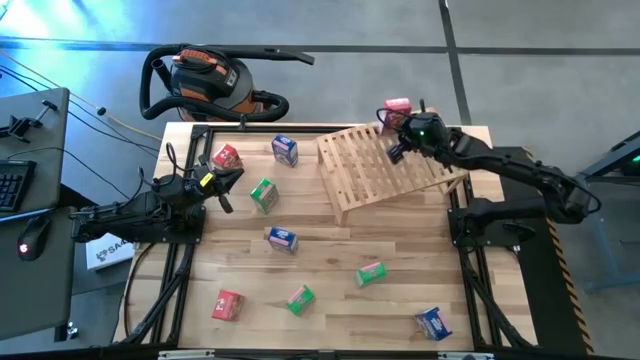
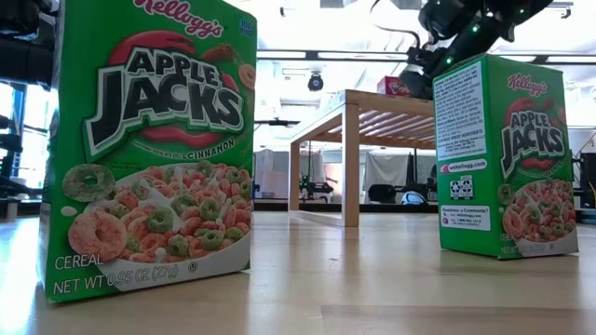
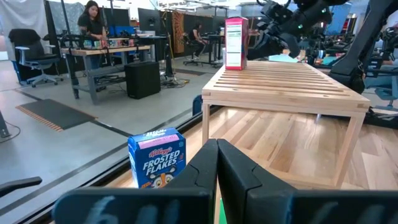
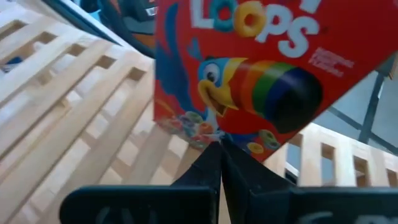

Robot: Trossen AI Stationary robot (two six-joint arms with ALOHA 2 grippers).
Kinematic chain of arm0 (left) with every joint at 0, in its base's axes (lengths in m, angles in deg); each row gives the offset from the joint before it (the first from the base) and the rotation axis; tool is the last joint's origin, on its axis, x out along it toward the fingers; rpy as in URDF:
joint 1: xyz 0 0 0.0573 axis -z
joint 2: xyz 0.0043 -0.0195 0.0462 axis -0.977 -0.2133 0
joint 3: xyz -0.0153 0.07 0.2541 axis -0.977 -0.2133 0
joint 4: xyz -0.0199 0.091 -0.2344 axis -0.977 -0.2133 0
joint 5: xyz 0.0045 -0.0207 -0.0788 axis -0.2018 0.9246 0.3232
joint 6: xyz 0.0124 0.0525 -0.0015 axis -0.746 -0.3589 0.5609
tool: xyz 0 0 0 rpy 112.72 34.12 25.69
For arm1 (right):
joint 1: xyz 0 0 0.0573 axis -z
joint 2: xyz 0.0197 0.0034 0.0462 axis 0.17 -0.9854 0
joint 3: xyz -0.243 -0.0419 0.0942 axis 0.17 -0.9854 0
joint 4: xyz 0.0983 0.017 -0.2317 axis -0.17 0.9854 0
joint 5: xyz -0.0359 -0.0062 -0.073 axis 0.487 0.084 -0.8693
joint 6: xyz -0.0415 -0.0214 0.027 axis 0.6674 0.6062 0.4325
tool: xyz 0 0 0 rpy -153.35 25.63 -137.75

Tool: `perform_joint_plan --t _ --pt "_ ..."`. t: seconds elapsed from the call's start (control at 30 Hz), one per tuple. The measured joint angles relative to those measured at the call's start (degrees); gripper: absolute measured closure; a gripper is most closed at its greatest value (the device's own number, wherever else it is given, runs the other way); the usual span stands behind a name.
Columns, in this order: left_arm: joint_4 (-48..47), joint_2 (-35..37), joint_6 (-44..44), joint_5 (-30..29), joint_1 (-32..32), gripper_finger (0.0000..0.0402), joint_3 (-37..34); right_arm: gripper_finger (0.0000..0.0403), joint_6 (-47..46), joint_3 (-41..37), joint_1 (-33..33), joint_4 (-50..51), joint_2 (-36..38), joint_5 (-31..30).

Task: Stack cereal on shelf
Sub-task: Put the middle right red cereal box on the shelf, then put the bottom right green cereal box on the shelf

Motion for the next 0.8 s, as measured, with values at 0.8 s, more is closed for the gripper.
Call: perform_joint_plan --t 0.8 --pt "14.4 -12.2 11.8 4.4 -0.3 0.0401 0.0 0.0375 3.8 9.5 -22.0 22.0 5.7 20.0"
